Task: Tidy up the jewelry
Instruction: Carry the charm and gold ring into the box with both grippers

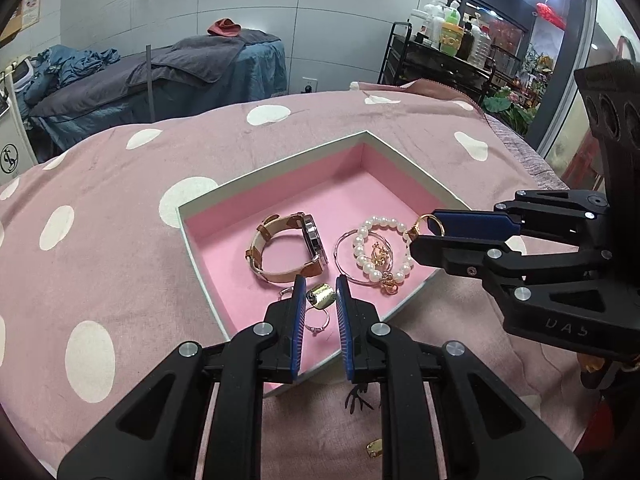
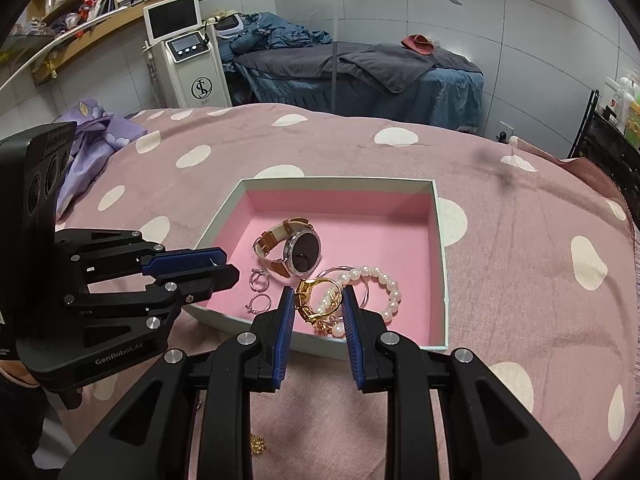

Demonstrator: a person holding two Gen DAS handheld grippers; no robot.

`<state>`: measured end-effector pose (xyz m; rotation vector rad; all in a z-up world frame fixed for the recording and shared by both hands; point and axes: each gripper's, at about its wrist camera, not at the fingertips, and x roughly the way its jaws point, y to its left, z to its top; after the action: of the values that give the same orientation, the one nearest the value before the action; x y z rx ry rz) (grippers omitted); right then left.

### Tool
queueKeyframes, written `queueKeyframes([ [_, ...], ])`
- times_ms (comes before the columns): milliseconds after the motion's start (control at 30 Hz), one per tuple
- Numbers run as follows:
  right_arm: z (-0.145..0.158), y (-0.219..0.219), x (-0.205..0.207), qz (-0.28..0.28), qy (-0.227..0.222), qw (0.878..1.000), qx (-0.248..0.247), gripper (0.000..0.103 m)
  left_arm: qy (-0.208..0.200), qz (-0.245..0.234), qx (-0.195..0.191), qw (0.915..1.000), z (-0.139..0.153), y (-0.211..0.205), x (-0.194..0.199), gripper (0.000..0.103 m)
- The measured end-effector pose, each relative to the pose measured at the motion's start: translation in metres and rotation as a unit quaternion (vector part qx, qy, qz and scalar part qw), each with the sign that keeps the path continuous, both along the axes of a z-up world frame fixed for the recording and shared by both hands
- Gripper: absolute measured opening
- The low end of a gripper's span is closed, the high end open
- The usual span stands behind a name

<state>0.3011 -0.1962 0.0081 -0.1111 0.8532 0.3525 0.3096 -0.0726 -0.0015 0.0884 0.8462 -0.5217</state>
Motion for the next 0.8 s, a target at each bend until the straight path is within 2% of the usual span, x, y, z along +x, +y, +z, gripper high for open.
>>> queueKeyframes([
  [300,-0.014,0.007,0.028,-0.004,0.025,0.999,-0.024,0.023,0.037,-0.015,0.0,0.9992,-0.013,-0.014,0.02,0.016],
  [500,-0.024,0.009,0.04,-0.008,0.043,0.998,-0.034,0.023,0.042,-0.017,0.013,0.9989,-0.019,-0.018,0.027,0.016],
  [800,-0.03,0.013,0.043,-0.006,0.047,0.998,-0.049,0.024,0.038,-0.015,0.026,0.9988,-0.021,-0.018,0.029,0.016],
])
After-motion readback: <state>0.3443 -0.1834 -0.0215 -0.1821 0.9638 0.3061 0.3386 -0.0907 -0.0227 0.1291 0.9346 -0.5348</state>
